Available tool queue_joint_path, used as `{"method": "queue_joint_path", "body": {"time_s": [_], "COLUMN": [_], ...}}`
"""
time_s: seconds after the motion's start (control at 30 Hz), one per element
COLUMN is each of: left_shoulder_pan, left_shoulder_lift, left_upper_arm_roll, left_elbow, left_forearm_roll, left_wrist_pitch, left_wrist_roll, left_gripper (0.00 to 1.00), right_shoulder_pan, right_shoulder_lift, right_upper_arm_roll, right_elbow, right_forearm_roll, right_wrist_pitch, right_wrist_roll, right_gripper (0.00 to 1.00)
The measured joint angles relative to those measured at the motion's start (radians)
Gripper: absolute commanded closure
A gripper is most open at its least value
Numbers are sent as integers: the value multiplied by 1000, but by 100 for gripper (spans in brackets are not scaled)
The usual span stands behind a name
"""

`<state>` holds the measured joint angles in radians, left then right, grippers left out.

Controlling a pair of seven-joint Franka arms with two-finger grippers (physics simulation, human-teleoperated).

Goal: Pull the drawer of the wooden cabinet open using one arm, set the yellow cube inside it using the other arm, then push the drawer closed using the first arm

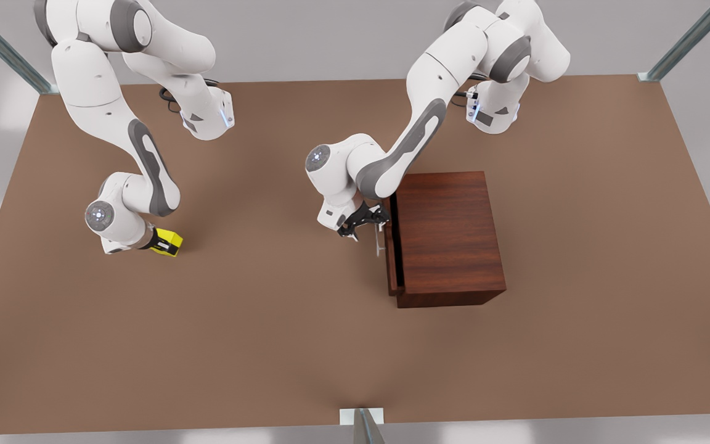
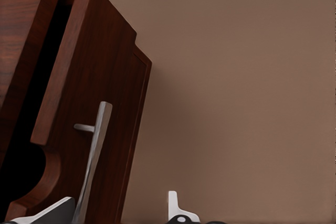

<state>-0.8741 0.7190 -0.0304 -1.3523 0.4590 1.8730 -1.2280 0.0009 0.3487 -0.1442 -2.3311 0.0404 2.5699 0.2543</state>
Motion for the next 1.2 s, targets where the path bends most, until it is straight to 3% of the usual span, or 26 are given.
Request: {"method": "queue_joint_path", "body": {"time_s": [0.27,0.7,0.97,1.2], "left_shoulder_pan": [-19,-47,-58,-147], "left_shoulder_lift": [20,51,55,-36], "left_upper_arm_roll": [-4,1,2,-40], "left_elbow": [45,104,118,130], "left_forearm_roll": [2,7,8,-32], "left_wrist_pitch": [31,63,77,-14], "left_wrist_roll": [-31,-80,-102,-116], "left_gripper": [0,0,0,0], "right_shoulder_pan": [-1,7,10,10], "right_shoulder_lift": [-4,-113,-150,-148], "right_upper_arm_roll": [2,4,67,103], "right_elbow": [0,69,255,330], "right_forearm_roll": [3,11,12,21], "right_wrist_pitch": [0,-146,-364,-497], "right_wrist_roll": [-1,-3,36,96], "right_gripper": [28,30,30,30]}}
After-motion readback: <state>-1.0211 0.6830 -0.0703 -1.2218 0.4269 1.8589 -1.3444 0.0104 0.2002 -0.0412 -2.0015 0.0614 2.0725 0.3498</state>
